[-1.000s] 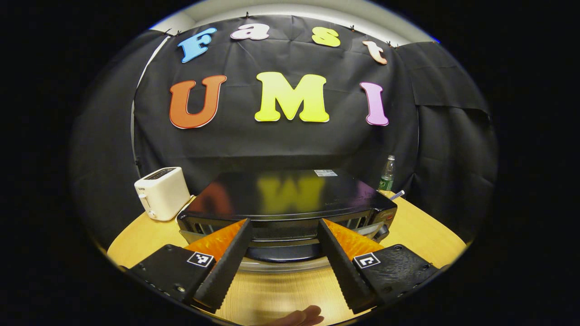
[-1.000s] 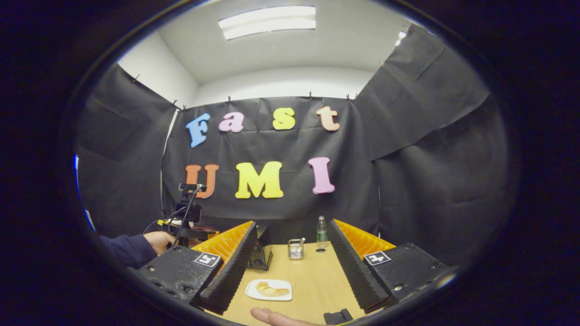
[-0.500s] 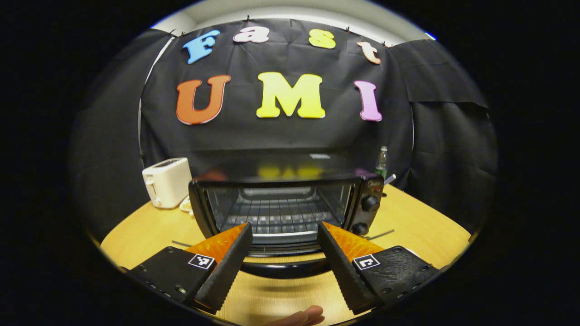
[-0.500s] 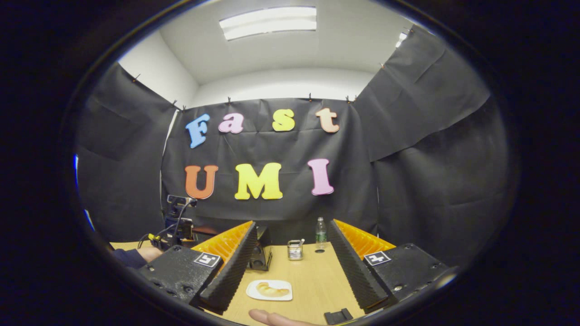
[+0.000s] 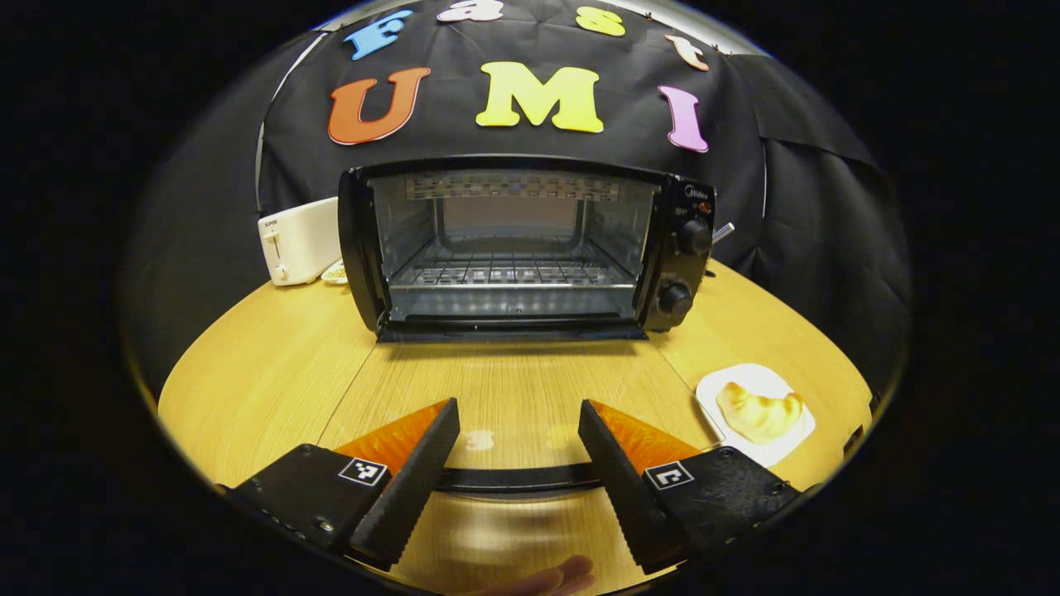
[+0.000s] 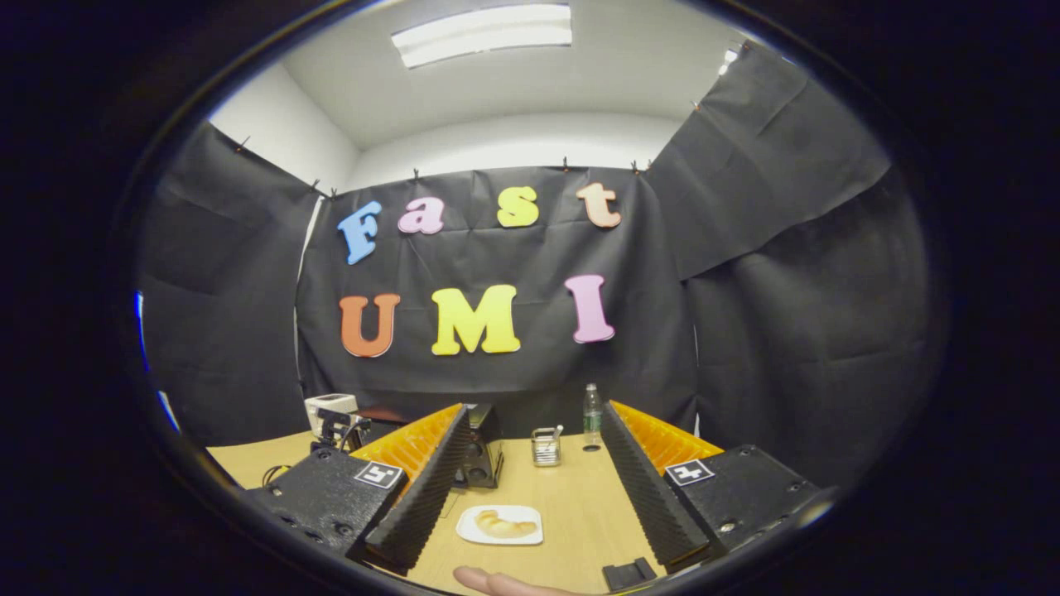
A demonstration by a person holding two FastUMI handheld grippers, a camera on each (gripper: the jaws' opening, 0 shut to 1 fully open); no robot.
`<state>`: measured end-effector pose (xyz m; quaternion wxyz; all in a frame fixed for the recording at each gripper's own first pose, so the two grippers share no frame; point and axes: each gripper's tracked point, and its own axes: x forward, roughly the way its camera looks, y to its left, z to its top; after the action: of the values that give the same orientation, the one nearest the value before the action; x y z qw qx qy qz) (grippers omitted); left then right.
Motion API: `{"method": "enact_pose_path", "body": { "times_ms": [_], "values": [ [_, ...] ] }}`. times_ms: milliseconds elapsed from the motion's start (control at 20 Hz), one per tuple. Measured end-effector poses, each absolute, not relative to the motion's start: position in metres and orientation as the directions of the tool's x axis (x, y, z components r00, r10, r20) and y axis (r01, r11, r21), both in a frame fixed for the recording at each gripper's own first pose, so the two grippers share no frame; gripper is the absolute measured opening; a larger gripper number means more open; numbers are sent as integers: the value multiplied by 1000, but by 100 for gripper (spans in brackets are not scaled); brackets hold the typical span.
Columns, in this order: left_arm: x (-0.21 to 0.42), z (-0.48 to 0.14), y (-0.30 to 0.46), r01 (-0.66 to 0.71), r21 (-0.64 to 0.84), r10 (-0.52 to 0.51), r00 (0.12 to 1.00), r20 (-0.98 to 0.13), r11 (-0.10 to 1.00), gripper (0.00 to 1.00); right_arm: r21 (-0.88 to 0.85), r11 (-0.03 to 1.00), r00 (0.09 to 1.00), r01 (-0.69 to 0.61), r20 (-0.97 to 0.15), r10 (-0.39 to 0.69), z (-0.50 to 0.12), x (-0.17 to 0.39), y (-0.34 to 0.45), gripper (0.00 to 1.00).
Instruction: Open the electric oven with the left hand, put the food in, and close the electric oven.
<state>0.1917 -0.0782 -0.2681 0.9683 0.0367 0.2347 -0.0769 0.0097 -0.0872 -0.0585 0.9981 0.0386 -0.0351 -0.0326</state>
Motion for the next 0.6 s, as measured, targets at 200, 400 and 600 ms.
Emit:
{"method": "enact_pose_path", "body": {
  "times_ms": [200, 400, 600],
  "values": [
    [193, -278, -79, 174, 30, -143, 883, -448, 984, 96, 72, 995, 997, 63, 39, -66, -67, 15, -84, 100],
    [194, -280, -78, 173, 11, -151, 888, -435, 985, 97, 61, 996, 998, 65, 15, -66, -78, 21, -80, 100],
    [194, -278, -80, 186, 12, -164, 890, -425, 982, 96, 22, 998, 997, 66, -35, -65, -99, 31, -73, 100]
  ]
}}
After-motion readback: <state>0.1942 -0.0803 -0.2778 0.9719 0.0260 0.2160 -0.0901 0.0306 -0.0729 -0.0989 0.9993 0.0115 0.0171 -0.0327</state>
